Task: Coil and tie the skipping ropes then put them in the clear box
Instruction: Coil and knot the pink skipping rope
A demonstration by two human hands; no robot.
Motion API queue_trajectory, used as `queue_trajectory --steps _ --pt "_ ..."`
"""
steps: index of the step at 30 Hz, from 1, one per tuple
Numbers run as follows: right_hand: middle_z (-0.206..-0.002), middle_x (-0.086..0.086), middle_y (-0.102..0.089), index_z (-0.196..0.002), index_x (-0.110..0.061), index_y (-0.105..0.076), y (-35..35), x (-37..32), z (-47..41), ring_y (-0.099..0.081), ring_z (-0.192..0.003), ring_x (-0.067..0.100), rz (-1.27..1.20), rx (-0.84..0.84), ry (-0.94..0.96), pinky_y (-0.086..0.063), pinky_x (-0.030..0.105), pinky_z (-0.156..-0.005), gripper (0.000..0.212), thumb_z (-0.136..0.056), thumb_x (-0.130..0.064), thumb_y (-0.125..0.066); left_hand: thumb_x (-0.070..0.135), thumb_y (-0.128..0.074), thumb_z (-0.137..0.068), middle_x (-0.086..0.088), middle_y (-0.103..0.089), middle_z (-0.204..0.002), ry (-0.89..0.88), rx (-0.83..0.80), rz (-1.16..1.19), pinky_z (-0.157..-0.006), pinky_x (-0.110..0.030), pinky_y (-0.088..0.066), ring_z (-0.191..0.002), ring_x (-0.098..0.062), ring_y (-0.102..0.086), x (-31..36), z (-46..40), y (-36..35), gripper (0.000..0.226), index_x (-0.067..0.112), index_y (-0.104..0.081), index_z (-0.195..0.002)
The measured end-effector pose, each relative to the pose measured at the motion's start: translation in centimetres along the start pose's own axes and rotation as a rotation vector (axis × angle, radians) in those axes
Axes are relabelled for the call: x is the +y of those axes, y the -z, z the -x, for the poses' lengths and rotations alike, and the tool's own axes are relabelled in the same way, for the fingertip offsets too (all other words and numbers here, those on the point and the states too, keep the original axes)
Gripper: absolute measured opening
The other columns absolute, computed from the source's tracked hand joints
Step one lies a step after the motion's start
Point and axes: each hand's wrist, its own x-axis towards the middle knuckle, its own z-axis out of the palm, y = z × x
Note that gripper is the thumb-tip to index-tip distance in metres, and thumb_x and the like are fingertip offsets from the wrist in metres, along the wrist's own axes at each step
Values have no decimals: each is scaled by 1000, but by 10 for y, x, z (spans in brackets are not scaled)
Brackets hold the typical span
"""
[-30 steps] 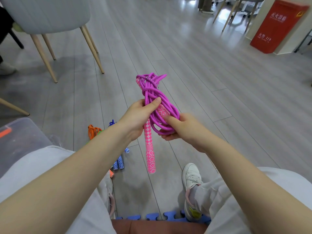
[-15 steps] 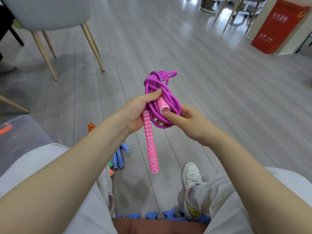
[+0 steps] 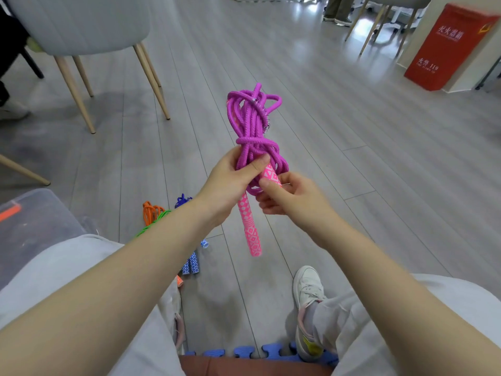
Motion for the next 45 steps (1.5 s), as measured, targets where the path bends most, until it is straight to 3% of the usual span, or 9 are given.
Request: queue_trajectory --steps 5,14,18,23,26,29,33,39,45 --pt "-68 6 -66 -96 -3 -65 7 -4 -3 -60 -59 13 88 -20 84 -51 23 -57 24 -98 -26 -58 23 -59 -95 -8 -70 -92 42 -40 87 -77 -36 -55 -84 -21 -67 0 -2 1 28 2 -60 -114" --pt "-77 -1 -71 -99 -16 -67 38 -14 -7 -62 -68 12 462 -242 33 -56 32 -71 24 -97 -37 -56 16 -56 -96 -11 -69 -104 11 179 591 -84 -39 -57 -98 -24 -70 18 -9 14 20 6 -60 -113" --pt "-92 -8 -74 -99 -27 -71 50 -5 -8 -66 -88 11 613 -288 -32 -54 36 -85 20 -90 -43 -64 7 -61 -93 -7 -67 -105 -82 53 239 -83 -35 -56 -95 -22 -68 14 -7 16 33 7 -53 -125" --pt "-96 -5 -67 -102 -31 -64 52 -21 -11 -61 -84 11 174 261 374 -52 28 -79 17 -85 -31 -69 3 -73 -82 2 -68 -109 -132 -187 -221 -88 -30 -55 -101 -12 -66 13 -1 11 50 26 -55 -122" --pt "-100 -5 -61 -110 -23 -61 43 -24 -5 -61 -89 10 311 245 540 -52 24 -77 31 -83 -30 -73 8 -78 -78 4 -69 -108 -124 -257 -376 -87 -23 -54 -98 -8 -67 14 4 5 56 27 -55 -126" --pt "-105 -2 -57 -112 -20 -58 40 -18 -3 -58 -93 7 546 189 553 -52 24 -79 45 -77 -38 -79 7 -76 -80 6 -69 -106 -117 -283 -390 -87 -24 -54 -97 -7 -68 13 8 4 53 24 -55 -126" --pt "-107 -4 -53 -109 -22 -54 38 -14 0 -56 -94 5 551 131 530 -48 19 -81 53 -70 -41 -84 8 -72 -84 8 -68 -107 -116 -276 -447 -83 -22 -55 -94 -4 -67 12 10 5 49 30 -54 -124" --pt "-93 -2 -55 -93 -17 -54 24 -5 -4 -51 -84 10 621 233 514 -46 25 -75 33 -78 -35 -78 11 -72 -83 17 -69 -96 -142 -258 -554 -82 -22 -54 -89 -1 -66 8 9 4 46 47 -56 -106" --pt "-81 -4 -54 -84 -15 -53 13 1 -4 -49 -74 17 815 246 541 -45 36 -65 14 -87 -25 -63 20 -72 -80 17 -65 -79 -98 -212 -713 -65 -18 -45 -70 5 -59 0 8 3 28 31 -60 -104"
